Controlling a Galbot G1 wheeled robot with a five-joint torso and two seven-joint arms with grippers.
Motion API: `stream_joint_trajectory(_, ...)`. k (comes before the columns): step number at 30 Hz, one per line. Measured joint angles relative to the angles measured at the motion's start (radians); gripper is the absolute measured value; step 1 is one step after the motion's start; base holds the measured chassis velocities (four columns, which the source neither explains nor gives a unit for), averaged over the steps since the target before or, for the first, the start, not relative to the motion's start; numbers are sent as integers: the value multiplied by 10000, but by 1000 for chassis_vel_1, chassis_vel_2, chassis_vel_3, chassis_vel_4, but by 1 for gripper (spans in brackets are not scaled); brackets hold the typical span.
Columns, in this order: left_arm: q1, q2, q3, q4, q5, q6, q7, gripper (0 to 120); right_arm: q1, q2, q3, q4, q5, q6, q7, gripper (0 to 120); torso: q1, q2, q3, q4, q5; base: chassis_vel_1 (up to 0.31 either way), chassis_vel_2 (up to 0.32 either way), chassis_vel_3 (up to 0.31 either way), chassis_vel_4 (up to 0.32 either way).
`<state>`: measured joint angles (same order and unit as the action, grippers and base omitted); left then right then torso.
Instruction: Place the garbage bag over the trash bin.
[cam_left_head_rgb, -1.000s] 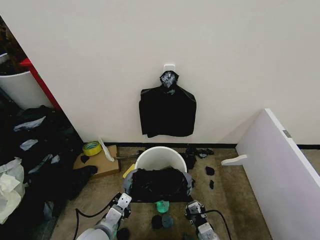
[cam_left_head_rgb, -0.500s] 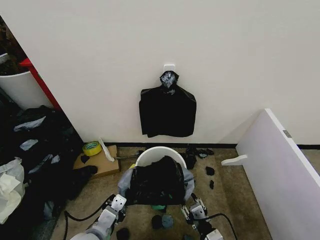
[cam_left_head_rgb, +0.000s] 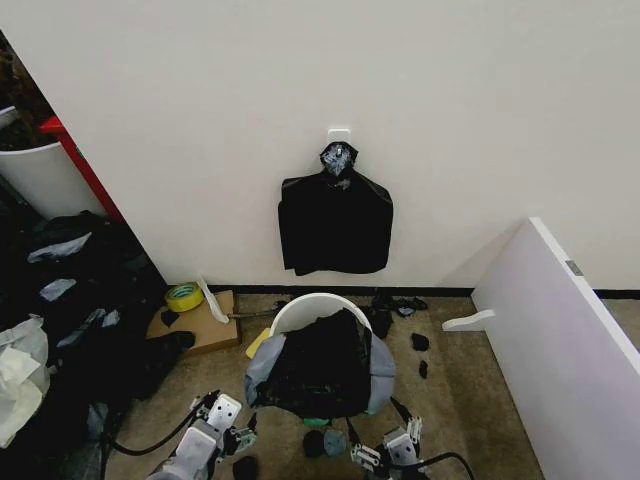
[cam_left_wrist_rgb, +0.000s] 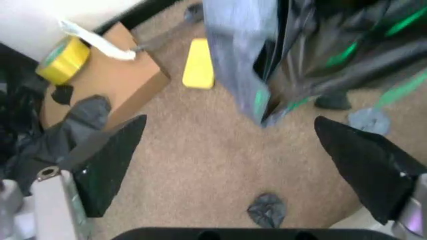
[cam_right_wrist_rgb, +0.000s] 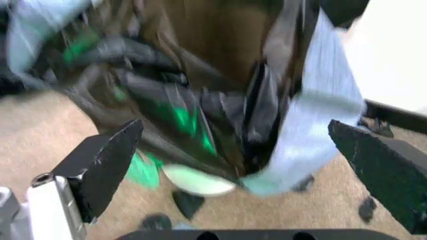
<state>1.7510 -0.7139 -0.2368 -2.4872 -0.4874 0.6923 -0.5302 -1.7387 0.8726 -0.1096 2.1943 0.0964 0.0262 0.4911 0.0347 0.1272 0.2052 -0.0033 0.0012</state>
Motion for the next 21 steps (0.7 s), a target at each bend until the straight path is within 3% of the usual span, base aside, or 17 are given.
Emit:
stream_joint_trajectory(10,99,-244,-316,-187,-214,39,-186,100,112,31,419,1092,-107,433,-12,100,0,0,1,1,-6,0,0,0,0)
stream_joint_trajectory(14,-738,-946,-558,-187,-874,-276,-136,100,1456,167,1015,1552,1394,376,-420,100,2,-3,2,-1,-5,0,0,0,0)
stream_joint_trajectory(21,-1231,-1686,-689,-172,-1255,-515,-28,100,3261,130,1446,640,3369,400,-1746,100,2,-3,2,2,-2,0,0,0,0)
